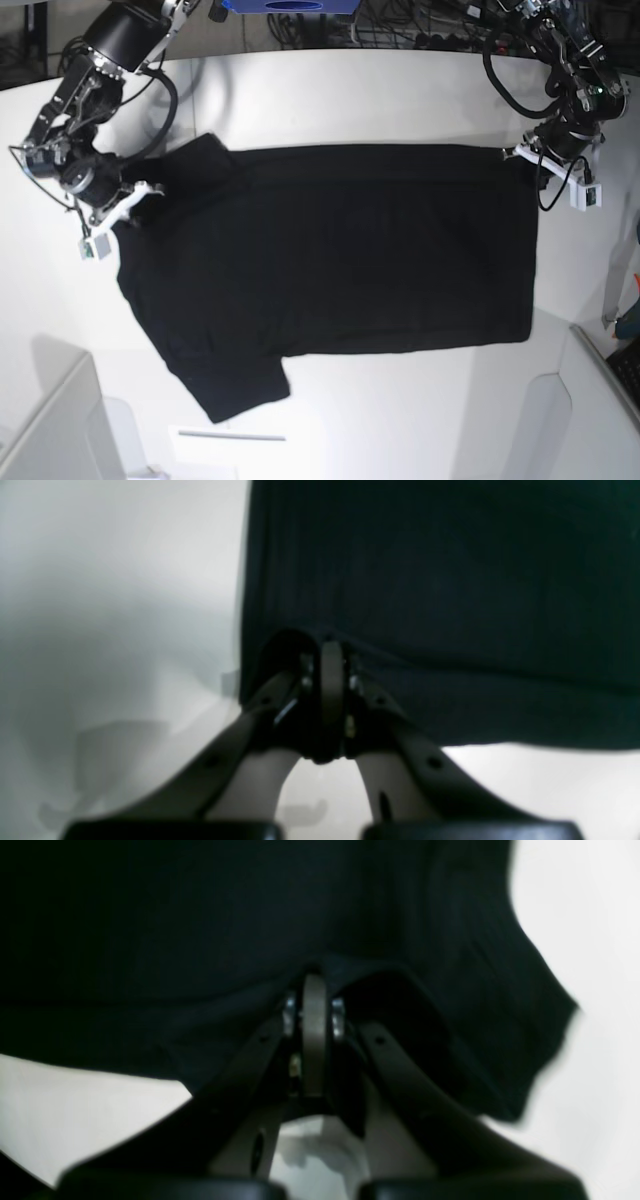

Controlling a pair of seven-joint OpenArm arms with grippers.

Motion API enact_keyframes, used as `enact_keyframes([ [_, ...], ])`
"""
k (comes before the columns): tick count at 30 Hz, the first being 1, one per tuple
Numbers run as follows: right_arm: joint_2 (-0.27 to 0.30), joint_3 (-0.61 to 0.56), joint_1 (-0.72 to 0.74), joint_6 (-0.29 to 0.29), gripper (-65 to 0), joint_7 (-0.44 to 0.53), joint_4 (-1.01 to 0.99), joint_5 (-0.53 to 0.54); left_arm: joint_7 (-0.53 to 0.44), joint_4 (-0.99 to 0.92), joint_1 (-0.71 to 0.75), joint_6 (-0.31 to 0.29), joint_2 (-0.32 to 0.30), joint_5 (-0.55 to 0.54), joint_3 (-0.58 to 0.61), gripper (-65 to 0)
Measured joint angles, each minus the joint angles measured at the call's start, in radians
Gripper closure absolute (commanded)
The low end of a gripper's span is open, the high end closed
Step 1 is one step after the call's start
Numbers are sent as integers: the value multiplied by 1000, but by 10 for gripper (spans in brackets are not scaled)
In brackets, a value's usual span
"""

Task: Fold the T-shirt properly
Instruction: 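Lift the shoulder edge with both grippers and fold it over toward the hem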

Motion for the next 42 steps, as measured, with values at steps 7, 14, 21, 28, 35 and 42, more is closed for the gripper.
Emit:
enact_keyframes([
  [7,41,-65,116,-61,0,85,-190,2,1,-105,-92,43,-11,-2,4,0],
  [14,85,-63,171,-79,0,146,-295,1,-3,-197,-167,66,-24,4,2,0],
  [21,89,-63,181,-79,0,185,-356,-1,-7,-267,-227,67,-26,8,17,0],
  [28,88,-58,191,-79,-134,190,-380,0,-10,-278,-224,67,-43,9,49,0],
  [35,83,-53,118,-85,-269,278,-218,3,-10,-269,-256,92,-40,5,-42,-532],
  [42,-27,126,-53,-146,-273,214,91,10,-17,-106,-154,69,-39,-18,-103,-573],
])
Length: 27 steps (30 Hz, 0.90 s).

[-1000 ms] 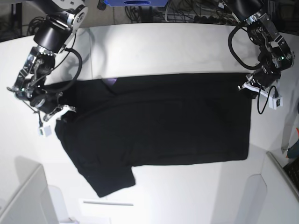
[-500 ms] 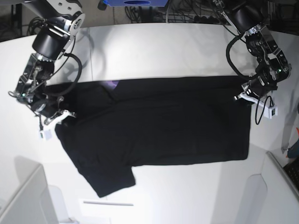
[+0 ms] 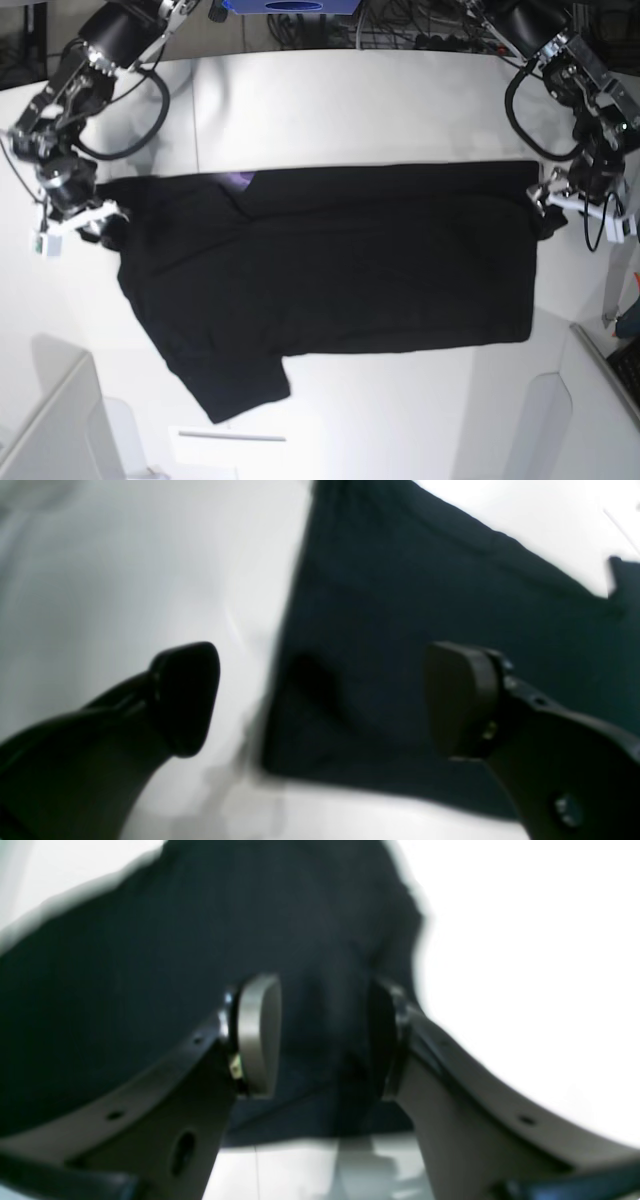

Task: Fold the T-shirt properly
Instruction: 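Lift the shoulder edge with both grippers and fold it over toward the hem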

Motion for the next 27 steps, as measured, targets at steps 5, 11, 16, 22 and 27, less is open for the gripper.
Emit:
enact_keyframes([
  [5,-99,80,-124,-1,-347,-28,47,-13,10,-39,148,-103,47,23,-64,-469],
  [11,-102,83,-124,-2,-378,-6,-92,-5,-1,-130,138,-109,55,28,-105,-459],
  [16,-88,202,-30,8,-381,28,-268,39,-17,-198,81,-114,61,7,-69,-453],
  [22,-38,211,31,10,-377,86,-381,47,-126,-296,44,-118,50,-22,-70,-448],
  [27,-37,211,28,16,-359,102,-386,51,-268,-343,81,-133,29,-38,46,-344],
])
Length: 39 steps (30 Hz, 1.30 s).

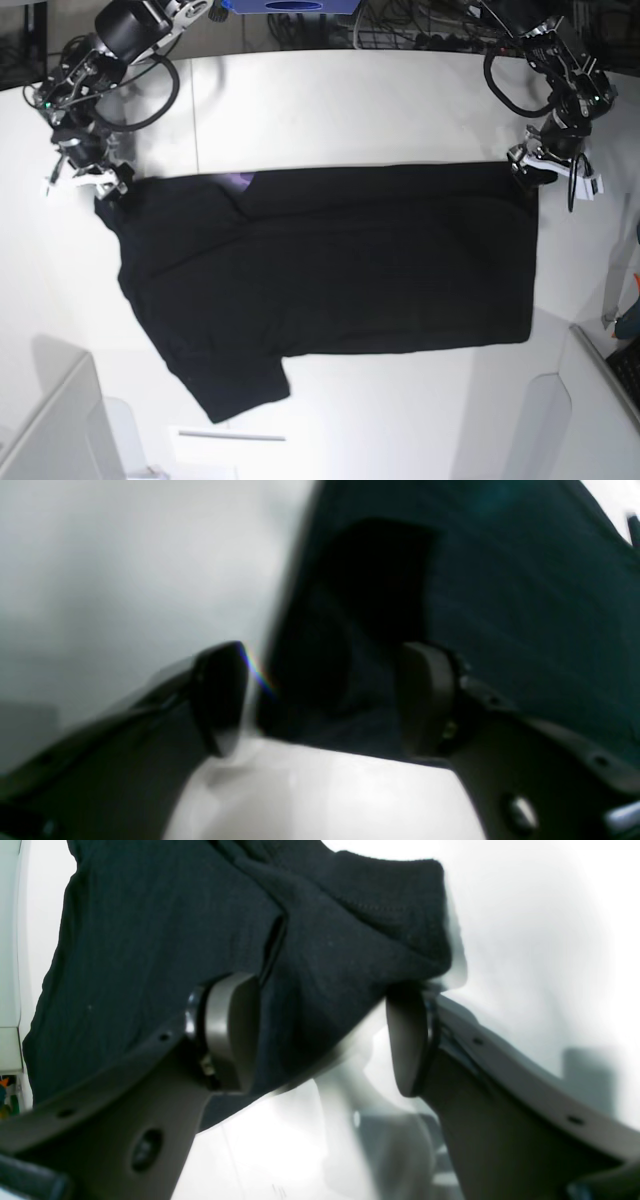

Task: Fold the T-shirt properly
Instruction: 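Lift the shoulder edge with both grippers and fold it over toward the hem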

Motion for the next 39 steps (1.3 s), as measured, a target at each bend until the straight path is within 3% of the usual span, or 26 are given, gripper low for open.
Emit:
enact_keyframes([
  [1,1,0,0,0,-323,6,-7,-2,-21,-10,6,0,0,-3,10,-272],
  [4,5,9,2,0,-117,37,-46,-4,-55,-58,8,-2,-1,-21,18,-21],
  [5,6,8,0,0,-30,51,-53,-7,-58,-66,8,-3,-1,-30,18,0],
  [6,5,8,-2,0,0,60,-58,-9,-58,-69,9,-3,-8,-35,21,0],
  [13,-6,7,-30,1,0,84,-42,1,-12,25,68,1,-25,-7,34,0],
  [18,-11,6,-135,7,0,3,83,-4,144,143,176,2,-64,15,23,0],
  [22,-19,7,-229,0,0,-70,193,0,140,171,253,7,-78,-3,23,0],
  [28,-61,9,-398,-19,0,-88,312,88,159,231,322,10,-78,18,23,0],
  [39,-65,8,-430,-19,0,-85,320,97,169,262,375,16,-77,24,23,0],
])
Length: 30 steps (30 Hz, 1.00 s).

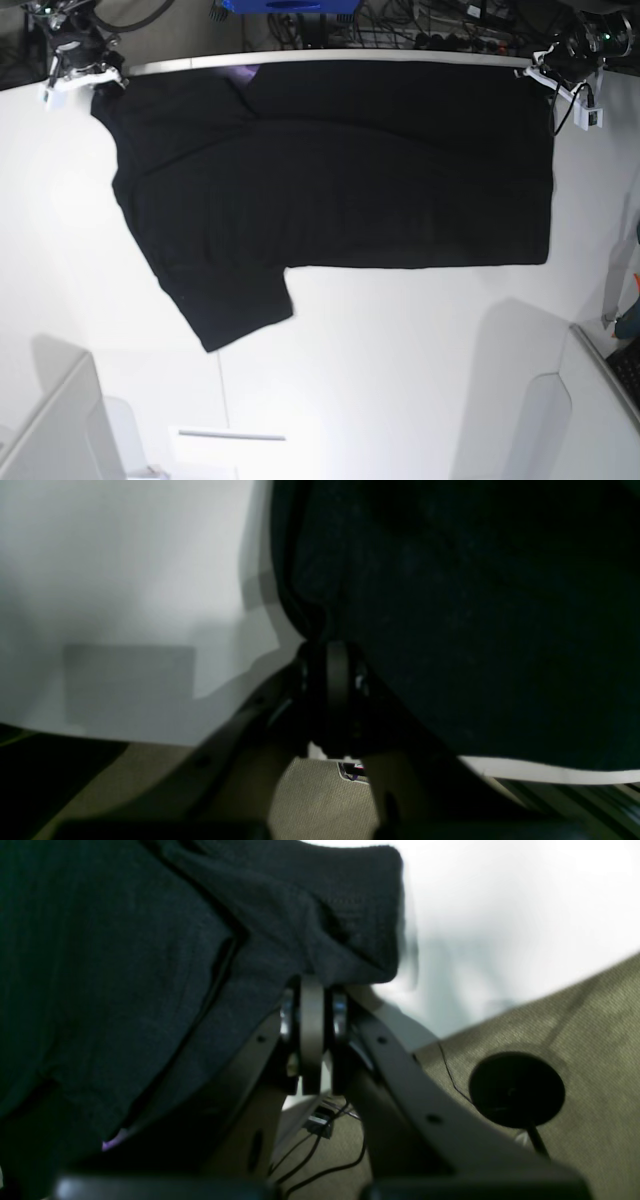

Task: Fold the T-shirt properly
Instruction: 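Lift the shoulder edge with both grippers and fold it over toward the hem, then release the shirt and move both grippers to the hem corners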

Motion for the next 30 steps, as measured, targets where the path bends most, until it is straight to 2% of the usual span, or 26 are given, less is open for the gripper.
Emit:
enact_keyframes([
  [7,-4,0,-14,0,0,3,2,3,0,0,0,0,0,0,0,0],
  [8,-4,0,-17,0,-38,3,2,4,1,0,0,0,2,0,-8,0],
  [10,-4,0,-23,3,-188,3,10,4,14,-1,-2,0,10,0,-45,-2],
  [11,-4,0,-25,6,-260,3,24,-2,23,-3,-3,0,13,4,-72,-92],
  [12,-3,0,-27,6,-297,5,35,-2,26,-5,0,0,13,16,-99,-178],
  [14,-5,0,-31,6,-299,3,59,-1,29,-5,0,9,11,24,-151,-321],
  [16,-7,23,-27,7,-285,3,88,0,27,-3,-4,7,6,21,-193,-423],
  [18,-6,52,-17,7,-282,6,112,-2,34,21,-24,8,9,27,-222,-466],
  [21,-2,78,14,2,-282,-1,146,-4,30,96,-62,7,5,18,-236,-469],
  [26,5,58,96,1,-285,-6,192,-9,31,219,-106,3,4,16,-234,-469],
  [28,50,-37,135,-8,-285,-10,177,-27,36,224,-123,0,5,20,-238,-454],
  [30,107,-167,196,-10,-284,1,131,-15,39,218,-134,5,5,23,-240,-393],
])
